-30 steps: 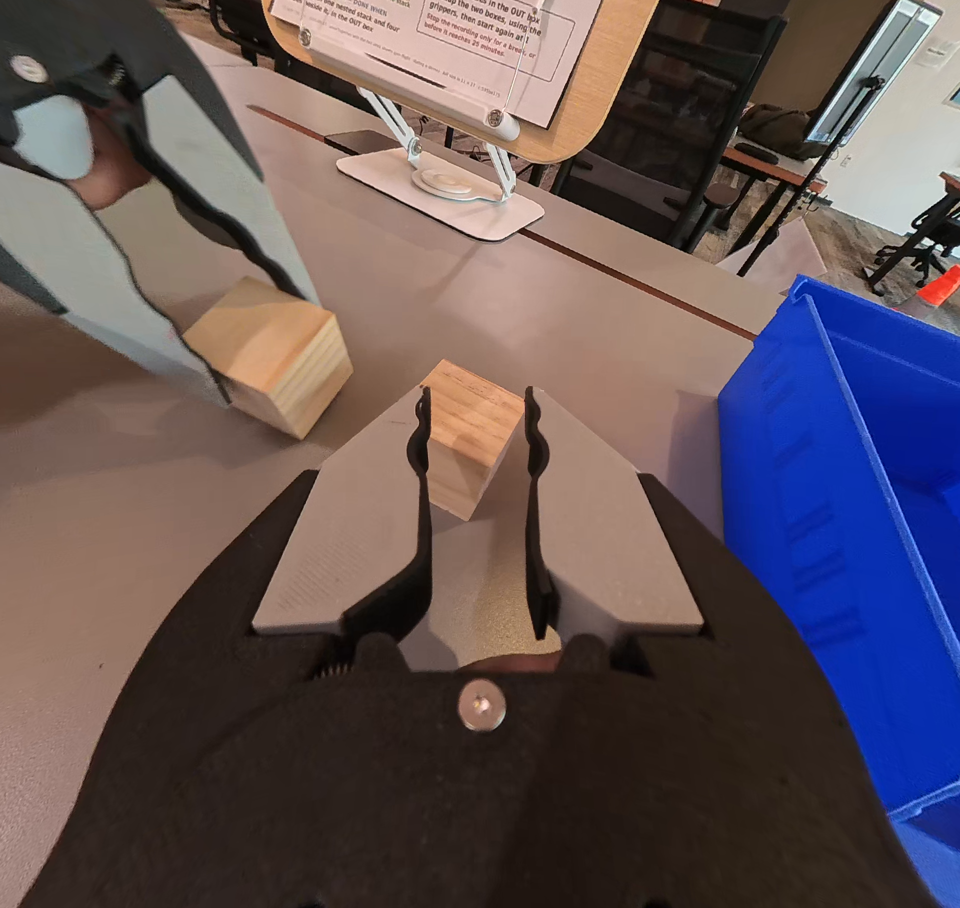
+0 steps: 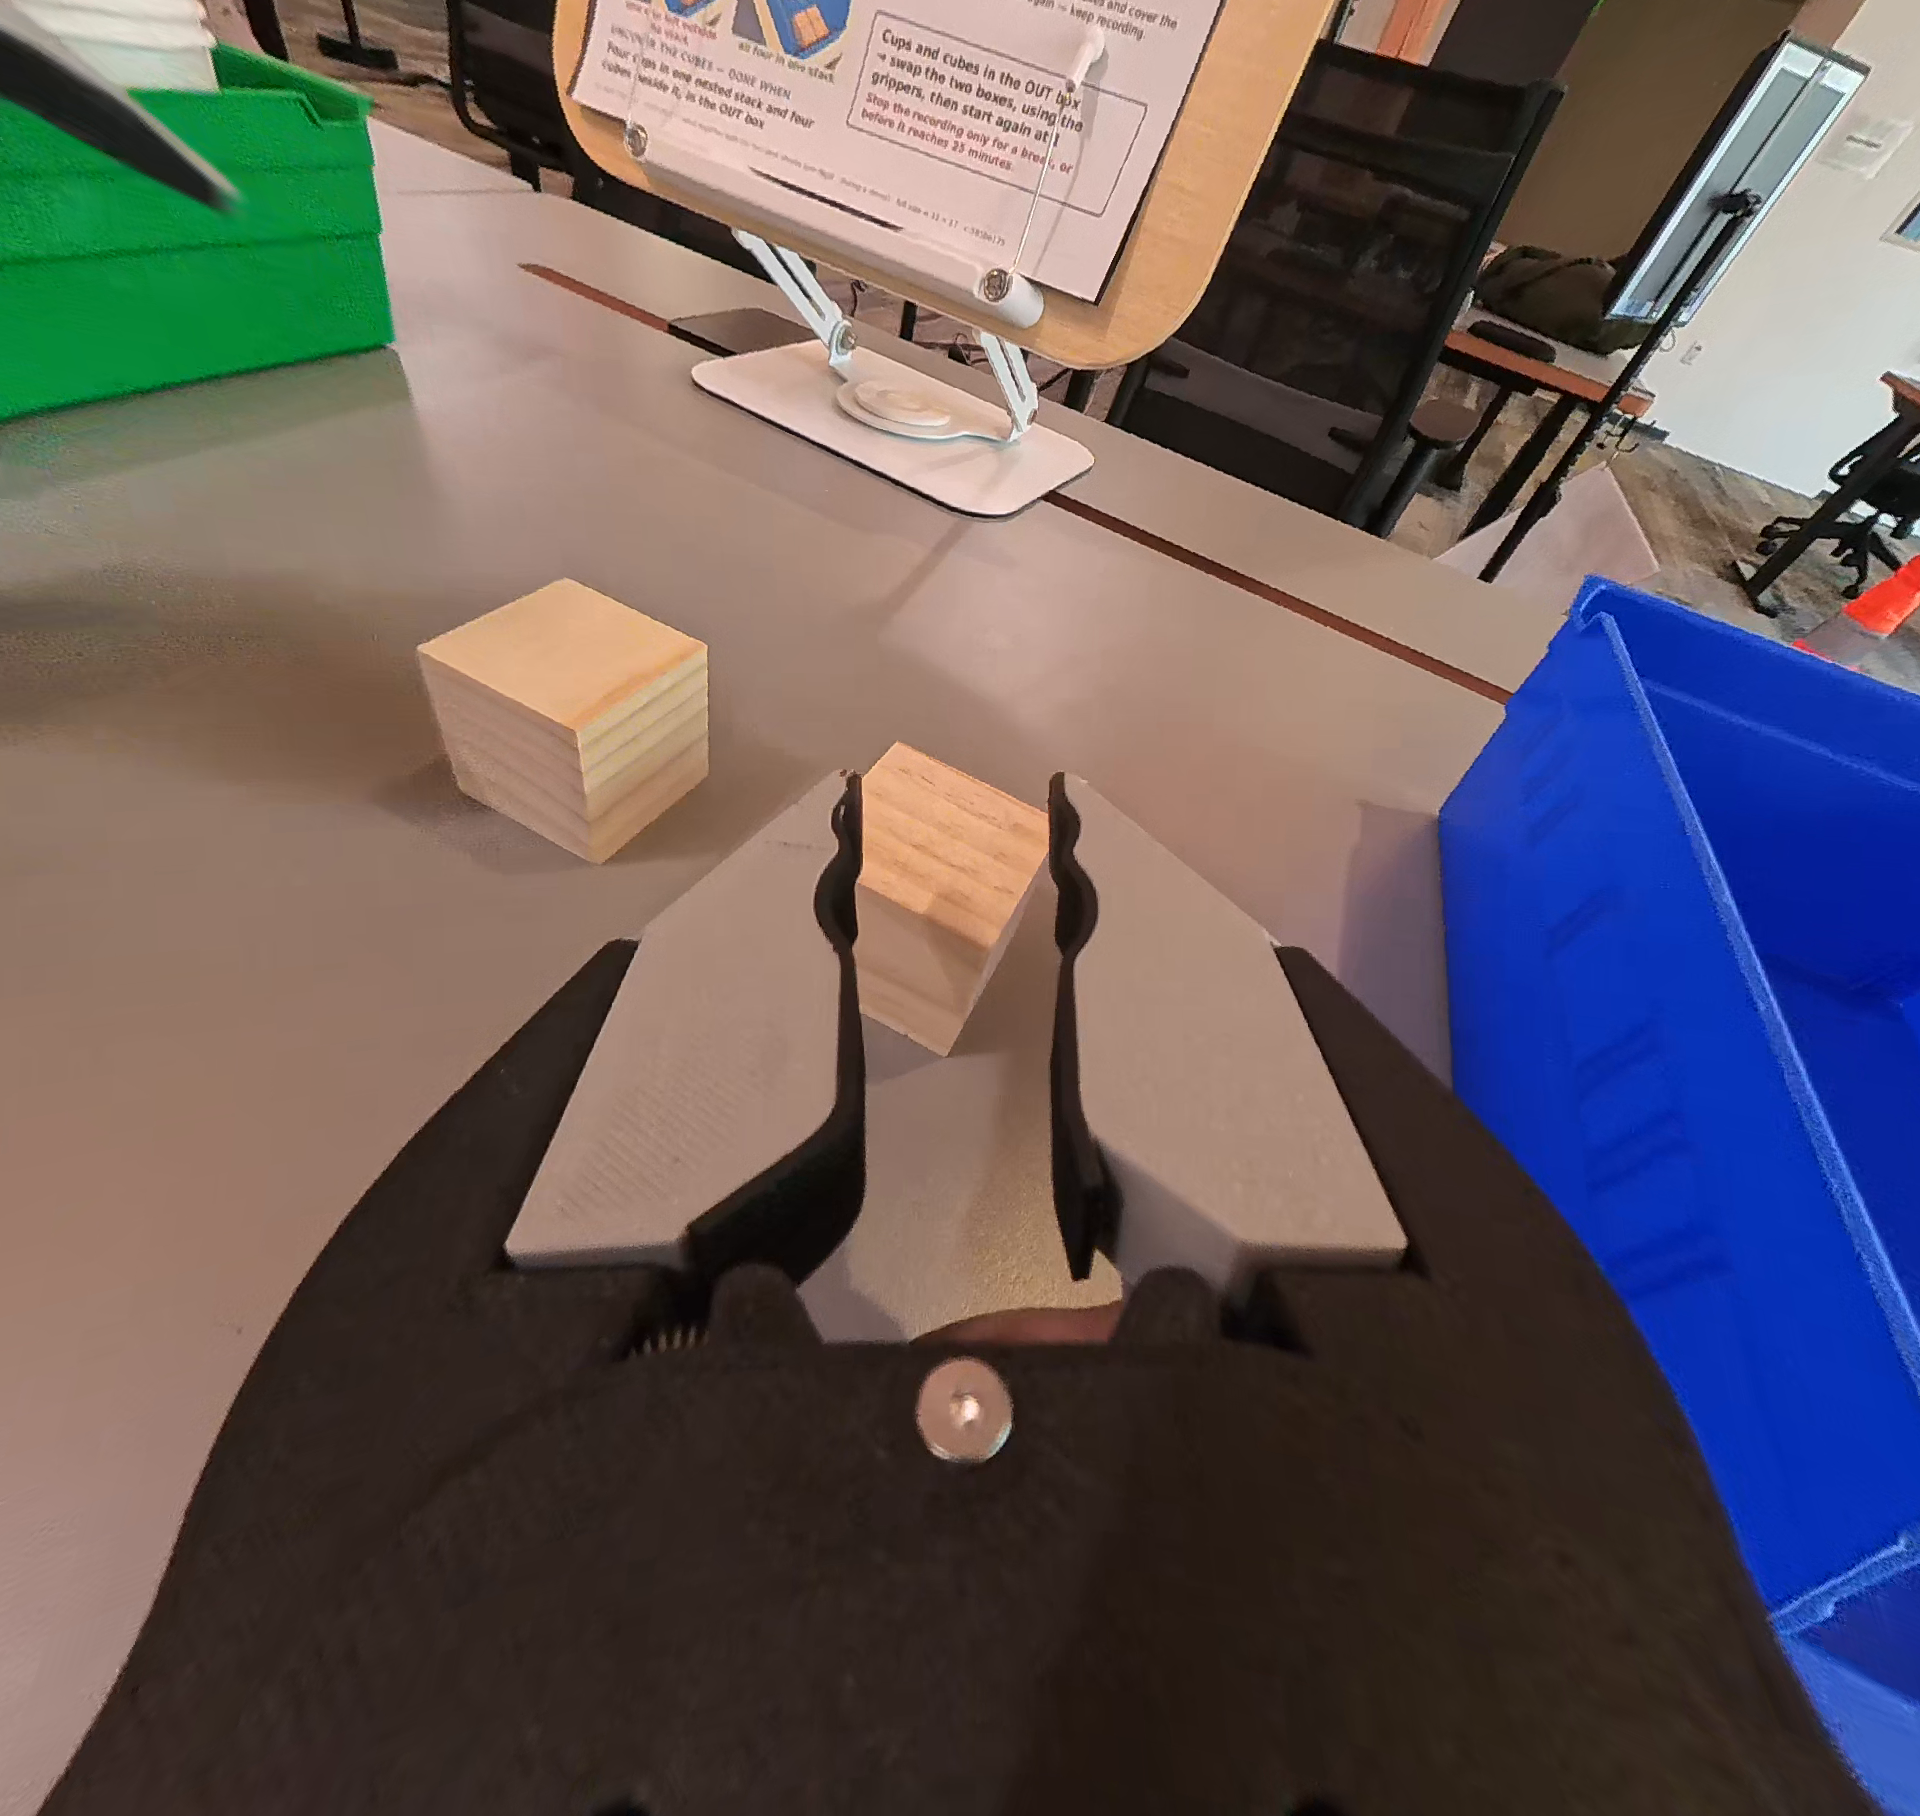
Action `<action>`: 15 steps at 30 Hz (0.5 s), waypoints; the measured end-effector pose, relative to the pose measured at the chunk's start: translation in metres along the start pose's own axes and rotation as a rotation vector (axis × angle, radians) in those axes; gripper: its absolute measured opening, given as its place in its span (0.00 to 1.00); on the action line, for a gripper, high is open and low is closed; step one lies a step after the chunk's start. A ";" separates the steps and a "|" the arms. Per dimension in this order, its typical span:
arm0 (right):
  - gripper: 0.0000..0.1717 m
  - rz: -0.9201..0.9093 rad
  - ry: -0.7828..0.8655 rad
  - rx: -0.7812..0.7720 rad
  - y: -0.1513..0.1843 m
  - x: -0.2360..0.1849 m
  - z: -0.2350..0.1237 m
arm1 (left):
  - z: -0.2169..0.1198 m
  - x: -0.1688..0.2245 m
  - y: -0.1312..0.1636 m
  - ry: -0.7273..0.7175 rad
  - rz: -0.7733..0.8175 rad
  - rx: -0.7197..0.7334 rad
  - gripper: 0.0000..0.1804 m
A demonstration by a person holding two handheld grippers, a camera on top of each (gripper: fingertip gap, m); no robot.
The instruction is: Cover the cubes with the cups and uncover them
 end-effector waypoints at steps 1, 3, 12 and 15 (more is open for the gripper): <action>0.19 0.007 -0.005 0.003 -0.001 0.000 0.000 | -0.021 -0.013 0.008 -0.103 -0.038 0.002 0.55; 0.19 0.010 -0.014 0.000 0.000 -0.002 0.000 | -0.067 -0.048 0.027 -0.304 -0.162 -0.010 0.51; 0.19 -0.018 -0.010 -0.011 0.003 -0.007 0.002 | -0.153 -0.146 0.148 -0.652 -0.773 -0.122 0.40; 0.19 -0.028 -0.011 -0.022 0.006 -0.009 0.003 | -0.133 -0.149 0.182 -0.653 -0.823 -0.241 0.41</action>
Point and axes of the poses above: each gripper's, where its closed fingertips meet, z out along the fingers, y out of its underside, x = y × z across the jaws, the point moved 2 cm from there along -z, back along the fingers, and after that the axes turned 12 degrees about z, right-handed, at the moved point
